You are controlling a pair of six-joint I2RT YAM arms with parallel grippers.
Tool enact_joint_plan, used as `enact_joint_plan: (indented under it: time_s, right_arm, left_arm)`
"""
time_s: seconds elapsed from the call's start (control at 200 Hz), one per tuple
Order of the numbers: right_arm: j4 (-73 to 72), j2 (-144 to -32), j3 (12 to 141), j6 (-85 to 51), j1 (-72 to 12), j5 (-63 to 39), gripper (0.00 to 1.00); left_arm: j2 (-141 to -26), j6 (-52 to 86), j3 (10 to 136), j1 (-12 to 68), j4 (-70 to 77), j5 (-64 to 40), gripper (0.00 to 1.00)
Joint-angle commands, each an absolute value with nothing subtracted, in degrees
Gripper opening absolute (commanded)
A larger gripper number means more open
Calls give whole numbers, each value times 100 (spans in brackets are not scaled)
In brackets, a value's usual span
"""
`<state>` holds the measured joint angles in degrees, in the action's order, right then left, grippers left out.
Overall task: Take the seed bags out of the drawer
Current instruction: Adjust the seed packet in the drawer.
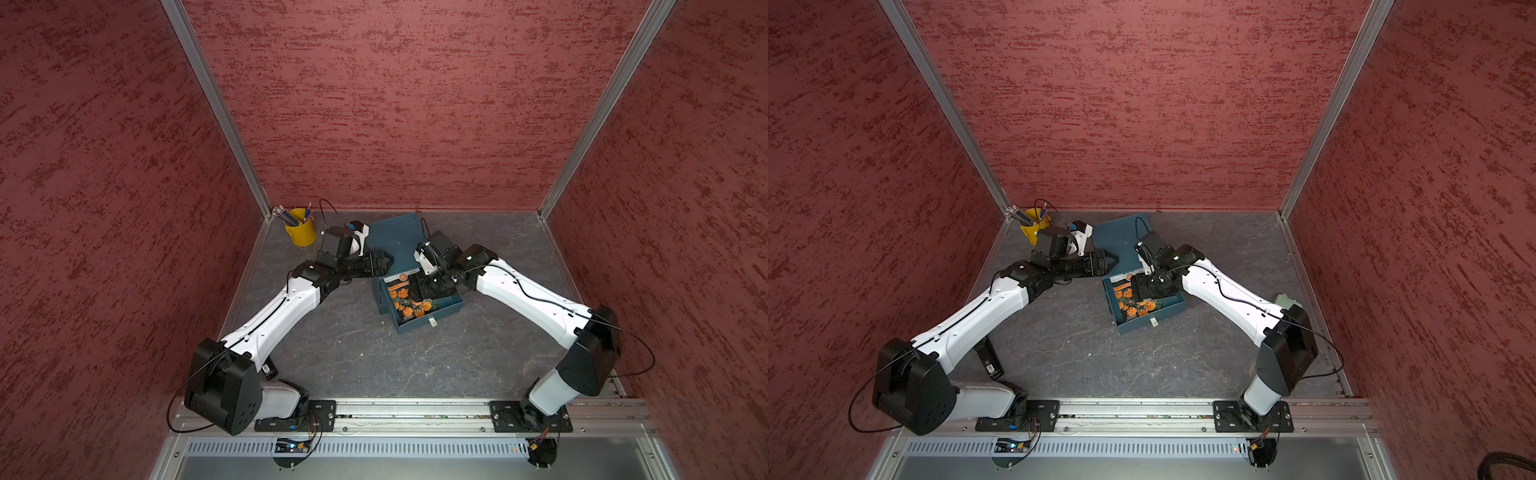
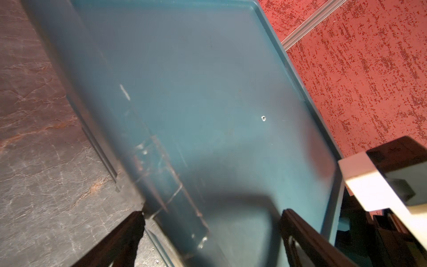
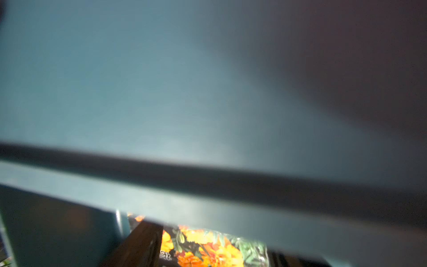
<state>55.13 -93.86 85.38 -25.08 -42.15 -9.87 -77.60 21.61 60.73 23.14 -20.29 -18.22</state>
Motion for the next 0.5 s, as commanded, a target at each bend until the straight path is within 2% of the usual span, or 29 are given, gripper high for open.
enact_joint_plan:
  time_s: [0.0,0.135,0.386,0.496]
  right_arm:
    - [5398,-9599,8470,-2596,-4210,-1540,69]
    - [5319,-9671,8458,-2666,-4257,-1678,68]
    - [5667,-9652,8426,-2734,-4314,-889,63]
    - [5695,-9704,8444,-2645,-4297,-983,60]
  left_arm:
    - [-7799,2127,5922,2338,-2135,-1837,95]
    - [-7791,2122,5916,2338,-2153,-1844,95]
    - [-7771,2087,5902,2338,-2179,-1858,95]
    - [-7770,2083,5884,2337,-2180,-1871,95]
